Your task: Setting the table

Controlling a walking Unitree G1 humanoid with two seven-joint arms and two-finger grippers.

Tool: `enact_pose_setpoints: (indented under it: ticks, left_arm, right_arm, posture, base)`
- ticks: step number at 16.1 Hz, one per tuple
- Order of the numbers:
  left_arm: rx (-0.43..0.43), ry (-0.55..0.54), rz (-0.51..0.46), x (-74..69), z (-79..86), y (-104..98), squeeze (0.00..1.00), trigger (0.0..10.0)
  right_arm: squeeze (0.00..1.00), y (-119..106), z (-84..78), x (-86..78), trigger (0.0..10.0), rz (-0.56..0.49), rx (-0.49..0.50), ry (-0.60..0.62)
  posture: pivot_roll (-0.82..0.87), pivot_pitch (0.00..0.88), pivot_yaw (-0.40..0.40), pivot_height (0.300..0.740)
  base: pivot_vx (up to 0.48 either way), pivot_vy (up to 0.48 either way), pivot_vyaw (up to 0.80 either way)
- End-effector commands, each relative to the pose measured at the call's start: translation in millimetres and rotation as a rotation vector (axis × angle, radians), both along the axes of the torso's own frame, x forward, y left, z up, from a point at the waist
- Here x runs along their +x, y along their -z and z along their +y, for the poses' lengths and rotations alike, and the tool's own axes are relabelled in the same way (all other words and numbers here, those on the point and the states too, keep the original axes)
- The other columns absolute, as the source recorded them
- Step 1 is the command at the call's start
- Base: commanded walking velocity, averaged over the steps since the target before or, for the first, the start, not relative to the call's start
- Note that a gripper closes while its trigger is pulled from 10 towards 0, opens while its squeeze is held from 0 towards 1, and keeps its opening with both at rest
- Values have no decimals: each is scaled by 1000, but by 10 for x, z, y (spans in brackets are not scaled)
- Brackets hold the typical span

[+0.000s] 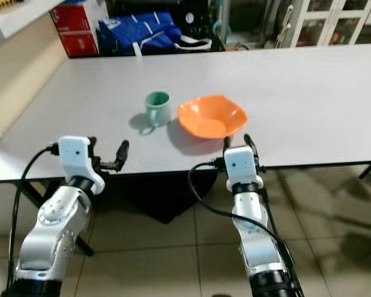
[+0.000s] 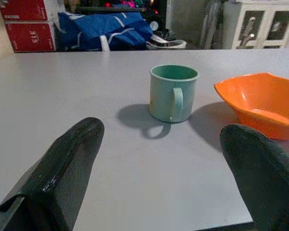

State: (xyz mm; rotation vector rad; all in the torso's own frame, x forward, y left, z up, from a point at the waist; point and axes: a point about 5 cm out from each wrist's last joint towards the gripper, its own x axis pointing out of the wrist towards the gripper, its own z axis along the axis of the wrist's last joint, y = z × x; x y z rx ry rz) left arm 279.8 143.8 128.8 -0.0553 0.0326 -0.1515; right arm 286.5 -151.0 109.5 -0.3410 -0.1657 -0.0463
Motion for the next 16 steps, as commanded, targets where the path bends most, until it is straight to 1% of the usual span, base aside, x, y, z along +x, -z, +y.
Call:
enact_pose_setpoints:
  ticks: [1,5,11,12,16]
  left_arm:
    - [4,8,-12,29,-46,-32,1000,10000]
    - [4,23,-21,54,-81,-56,1000,10000]
    - [11,38,-28,80,-89,-81,1000,10000]
    - [15,37,-31,83,-86,-83,1000,10000]
    - [33,25,-40,133,-76,-125,1000,10000]
  right_arm:
    - [0,-2,-6,29,10000,14,0,-4]
    - [0,-10,15,33,10000,10,-2,-10]
    - [0,-10,43,43,10000,9,6,-15]
    - [0,-6,49,43,10000,11,6,-16]
    - [0,1,54,49,10000,14,3,-20]
  posture:
    - [-184,0,99,740]
    - [-190,0,107,740]
    - [-190,0,115,740]
    - [-190,0,115,740]
    - [-189,0,115,740]
  base:
    - [270,-394,0]
    - [292,-378,0]
    - [339,-334,0]
    - [428,0,0]
    - [0,0,0]
